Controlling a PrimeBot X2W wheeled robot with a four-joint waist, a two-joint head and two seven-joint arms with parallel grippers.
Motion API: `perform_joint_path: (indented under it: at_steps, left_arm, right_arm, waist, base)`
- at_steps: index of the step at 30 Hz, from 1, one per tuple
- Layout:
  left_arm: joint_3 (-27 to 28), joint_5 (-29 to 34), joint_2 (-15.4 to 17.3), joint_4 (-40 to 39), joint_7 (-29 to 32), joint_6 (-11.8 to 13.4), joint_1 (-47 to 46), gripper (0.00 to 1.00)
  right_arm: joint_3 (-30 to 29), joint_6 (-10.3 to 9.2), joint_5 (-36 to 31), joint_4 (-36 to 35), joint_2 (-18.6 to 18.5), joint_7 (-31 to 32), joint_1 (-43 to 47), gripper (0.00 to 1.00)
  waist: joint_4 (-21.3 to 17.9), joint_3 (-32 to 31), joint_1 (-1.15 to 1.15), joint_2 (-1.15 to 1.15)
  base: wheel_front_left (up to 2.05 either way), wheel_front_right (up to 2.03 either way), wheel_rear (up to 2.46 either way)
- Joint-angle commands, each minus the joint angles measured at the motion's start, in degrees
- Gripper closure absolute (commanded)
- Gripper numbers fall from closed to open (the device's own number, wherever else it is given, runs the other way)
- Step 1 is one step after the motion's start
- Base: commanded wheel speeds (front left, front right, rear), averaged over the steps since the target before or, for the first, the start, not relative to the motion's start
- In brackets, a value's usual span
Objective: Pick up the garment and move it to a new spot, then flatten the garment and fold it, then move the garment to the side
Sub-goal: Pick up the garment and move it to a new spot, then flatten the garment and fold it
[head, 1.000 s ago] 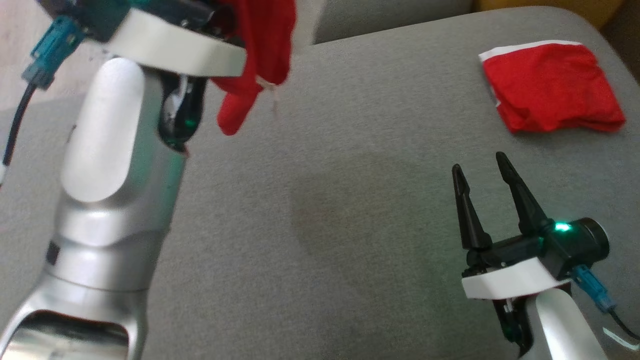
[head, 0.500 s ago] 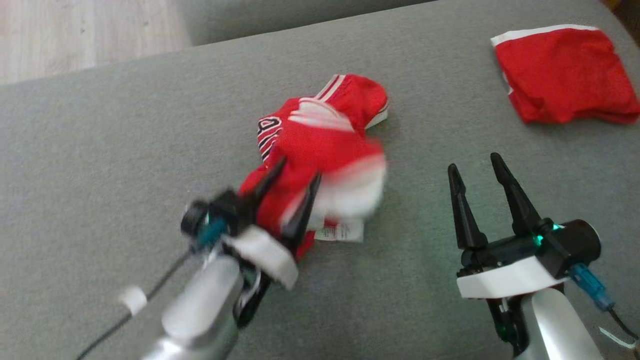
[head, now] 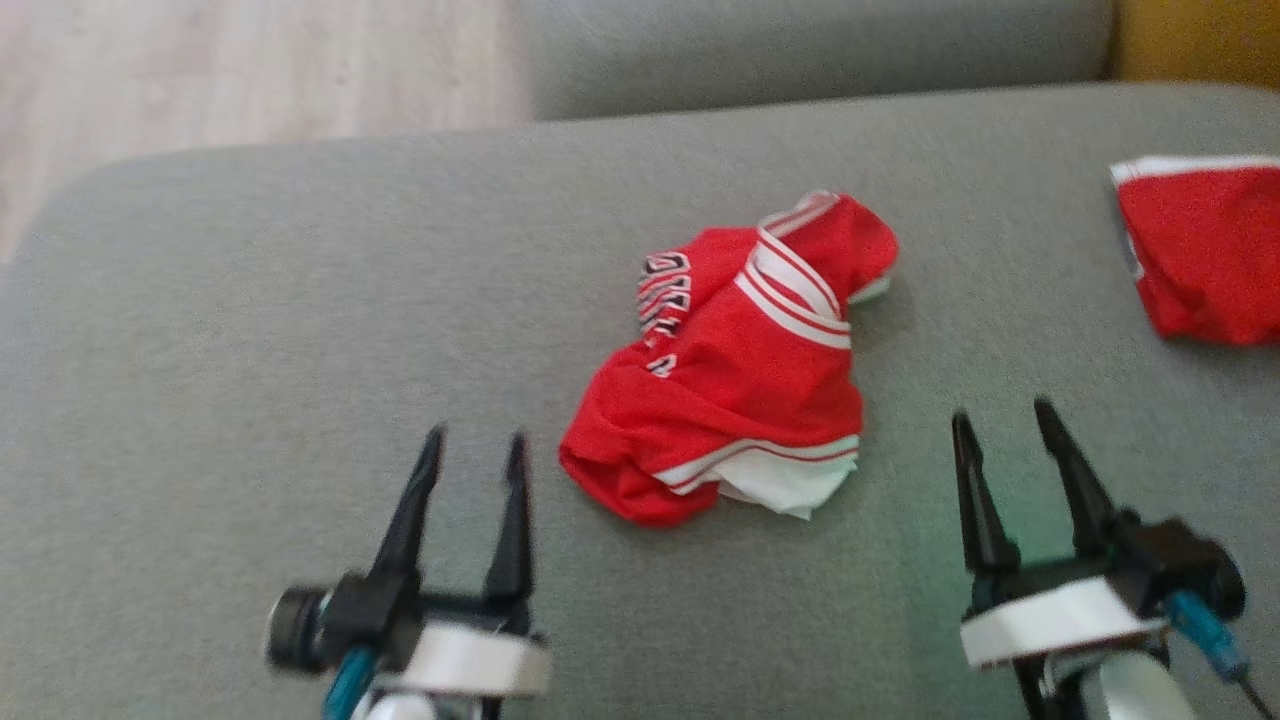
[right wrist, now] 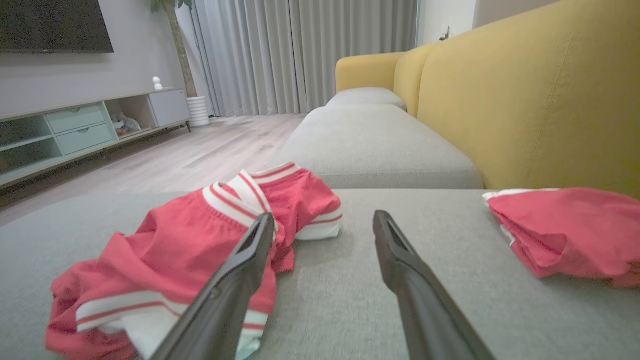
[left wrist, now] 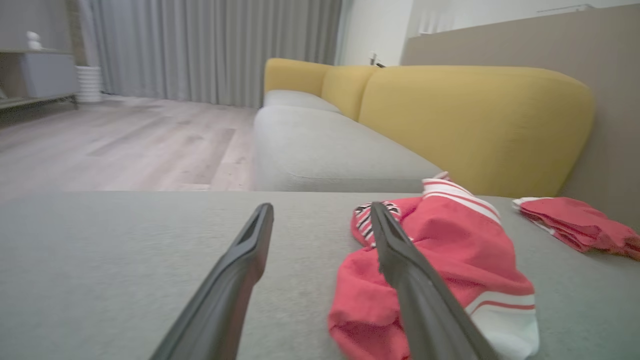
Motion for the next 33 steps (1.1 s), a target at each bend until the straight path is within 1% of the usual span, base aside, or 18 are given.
perform_joint_path:
  at_steps: [1, 5, 8, 11, 15, 22, 33]
  left_arm:
    - [3.3, 1.3, -0.5, -3.2, -0.5, 0.7, 0.3, 0.0]
    - [7.8, 5.0, -0.8, -7.3, -0.5, 0.6, 5.1, 0.0]
    - [9.2, 7.8, -1.0, -8.1, -0.5, -0.3, 6.7, 0.0]
    - [10.2, 8.9, -1.1, -7.8, -0.5, -1.1, 7.2, 0.0]
    - [10.8, 9.8, -1.2, -7.5, -0.6, -1.8, 7.4, 0.0]
    - [10.8, 10.9, -1.3, -7.3, -0.6, -2.2, 7.8, 0.0]
    - [10.3, 10.8, -1.3, -7.0, -0.6, -2.1, 7.9, 0.0]
  right_arm:
    - [0.9, -0.04, 0.3, -1.0, -0.1, 0.0, 0.0, 0.0]
    - [0.6, -0.04, 1.1, 0.8, -0.1, 0.0, 1.4, 0.0]
    - [0.6, -0.04, 1.4, 1.5, -0.1, 0.0, 1.9, 0.0]
    - [0.4, -0.04, 1.6, 1.8, -0.1, 0.0, 2.4, 0.0]
    - [0.0, -0.04, 1.9, 2.0, -0.1, 0.0, 3.7, 0.0]
    - [-0.1, -0.04, 2.2, 2.6, -0.1, 0.0, 4.5, 0.0]
    - [-0.1, -0.04, 2.1, 2.8, -0.1, 0.0, 4.6, 0.0]
  waist:
    - [3.8, -4.1, 0.01, 0.0]
    - [6.1, -5.6, 0.01, 0.0]
    - [7.2, -6.3, 0.01, 0.0]
    - [8.0, -6.9, 0.01, 0.0]
    - [8.5, -7.4, 0.01, 0.0]
    - [8.3, -7.7, 0.01, 0.0]
    - [8.0, -7.8, 0.01, 0.0]
  base:
    - [0.0, 0.0, 0.0]
    - [0.0, 0.0, 0.0]
    - [0.0, 0.0, 0.0]
    - [0.0, 0.0, 0.0]
    - [0.0, 0.0, 0.0]
    - [0.0, 0.0, 0.0]
    - [0.0, 0.0, 0.0]
